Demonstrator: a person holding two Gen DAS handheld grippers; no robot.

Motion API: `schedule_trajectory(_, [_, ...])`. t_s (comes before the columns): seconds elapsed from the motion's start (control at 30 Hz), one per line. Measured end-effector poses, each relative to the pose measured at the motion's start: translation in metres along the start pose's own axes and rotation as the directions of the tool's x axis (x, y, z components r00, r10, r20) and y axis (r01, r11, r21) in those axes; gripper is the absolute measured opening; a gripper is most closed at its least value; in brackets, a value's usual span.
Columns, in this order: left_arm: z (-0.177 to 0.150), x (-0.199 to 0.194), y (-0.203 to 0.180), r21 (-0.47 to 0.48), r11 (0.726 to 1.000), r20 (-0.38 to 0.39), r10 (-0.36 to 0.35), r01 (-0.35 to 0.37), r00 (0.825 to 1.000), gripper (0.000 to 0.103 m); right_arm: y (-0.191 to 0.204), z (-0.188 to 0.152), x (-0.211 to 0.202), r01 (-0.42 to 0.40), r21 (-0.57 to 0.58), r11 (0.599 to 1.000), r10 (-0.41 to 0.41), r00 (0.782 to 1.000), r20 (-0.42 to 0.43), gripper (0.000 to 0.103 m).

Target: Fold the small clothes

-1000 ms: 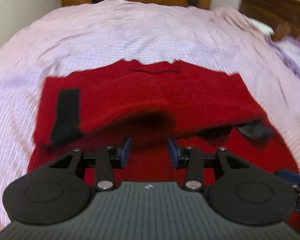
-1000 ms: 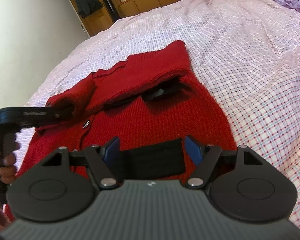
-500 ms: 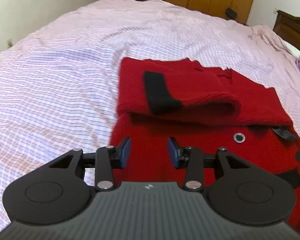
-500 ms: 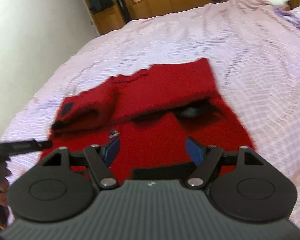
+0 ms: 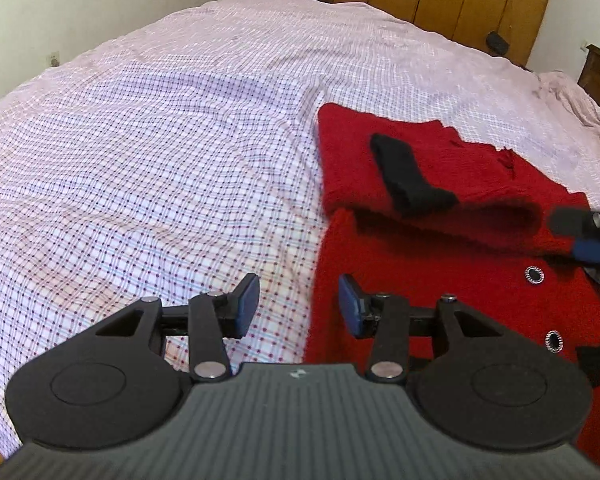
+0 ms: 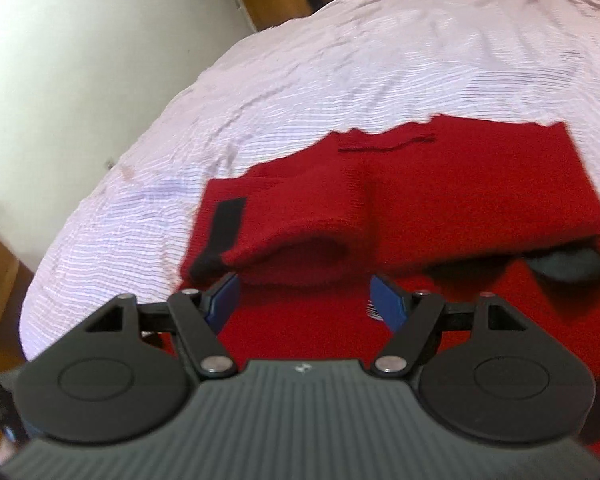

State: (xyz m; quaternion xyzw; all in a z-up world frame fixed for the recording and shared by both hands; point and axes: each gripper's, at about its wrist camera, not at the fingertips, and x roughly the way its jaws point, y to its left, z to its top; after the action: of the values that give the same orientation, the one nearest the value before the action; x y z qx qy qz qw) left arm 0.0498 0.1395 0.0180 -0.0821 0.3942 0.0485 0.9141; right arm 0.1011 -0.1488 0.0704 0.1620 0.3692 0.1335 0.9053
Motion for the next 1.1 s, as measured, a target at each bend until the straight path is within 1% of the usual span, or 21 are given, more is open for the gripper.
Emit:
schedule_trajectory(0.13, [-0.001,0.004,0.000,-0.006,1.000,-0.007,-0.010,0.010,1.000,0.050,0.029,0.008,0.016,-0.044,-0.071,0.996,0.043,0.999,-0.017,0.074])
schedule_trajectory(0.2, [-0.001,0.004,0.001,-0.009,1.000,-0.008,-0.014,0.014,1.000,0.050,0.043,0.011,0.029,-0.043,-0.123,0.991,0.039,0.999,-0.032,0.074])
schedule_trajectory(0.27, [-0.001,0.005,0.002,-0.015,1.000,-0.007,-0.017,0.017,1.000,0.050,0.052,0.012,0.043,-0.040,-0.169,0.985,0.029,0.997,-0.067,0.073])
schedule_trajectory(0.33, [-0.001,0.006,0.004,-0.021,1.000,-0.008,-0.017,0.017,1.000,0.050,0.059,0.011,0.057,-0.017,-0.230,0.973,-0.003,0.996,-0.086,0.073])
schedule_trajectory(0.4, [-0.001,0.007,0.006,-0.025,0.999,-0.009,-0.020,0.020,1.000,0.050,0.065,0.008,0.069,0.030,-0.315,0.949,-0.060,0.994,-0.087,0.073])
schedule_trajectory(0.43, [-0.002,0.008,0.006,-0.027,0.999,-0.011,-0.024,0.024,1.000,0.050,0.068,0.007,0.075,0.054,-0.356,0.933,-0.092,0.992,-0.091,0.073])
schedule_trajectory(0.5, [-0.003,0.013,0.008,-0.035,0.999,-0.024,-0.029,0.029,0.999,0.050,0.069,0.005,0.089,0.079,-0.413,0.907,-0.145,0.981,-0.130,0.073])
schedule_trajectory(0.53, [-0.003,0.015,0.008,-0.042,0.999,-0.028,-0.032,0.031,0.999,0.050,0.065,0.004,0.094,0.082,-0.416,0.905,-0.155,0.977,-0.145,0.072])
schedule_trajectory(0.6, [-0.003,0.016,0.009,-0.049,0.998,-0.030,-0.035,0.033,0.999,0.050,0.059,0.005,0.098,0.072,-0.402,0.913,-0.146,0.977,-0.157,0.073])
schedule_trajectory(0.73, [-0.003,0.016,0.009,-0.045,0.998,-0.026,-0.040,0.039,0.999,0.050,0.057,0.006,0.096,0.059,-0.378,0.924,-0.125,0.981,-0.152,0.074])
schedule_trajectory(0.87, [-0.004,0.016,0.009,-0.048,0.998,-0.025,-0.038,0.037,0.999,0.050,0.064,0.006,0.092,0.071,-0.409,0.910,-0.132,0.984,-0.123,0.073])
schedule_trajectory(0.9, [-0.004,0.015,0.008,-0.049,0.998,-0.024,-0.035,0.034,0.999,0.050,0.066,0.006,0.091,0.082,-0.424,0.902,-0.141,0.984,-0.111,0.073])
schedule_trajectory(0.93, [-0.003,0.015,0.008,-0.052,0.998,-0.023,-0.032,0.031,0.999,0.050,0.069,0.005,0.091,0.099,-0.452,0.887,-0.159,0.982,-0.097,0.073])
schedule_trajectory(1.03, [-0.004,0.012,0.004,-0.037,0.999,-0.022,-0.019,0.018,1.000,0.050,0.077,0.000,0.090,0.169,-0.559,0.811,-0.226,0.974,-0.034,0.073])
schedule_trajectory(1.1, [-0.004,0.011,0.003,-0.026,1.000,-0.016,-0.015,0.014,1.000,0.050,0.080,-0.005,0.089,0.193,-0.603,0.774,-0.239,0.971,0.004,0.073])
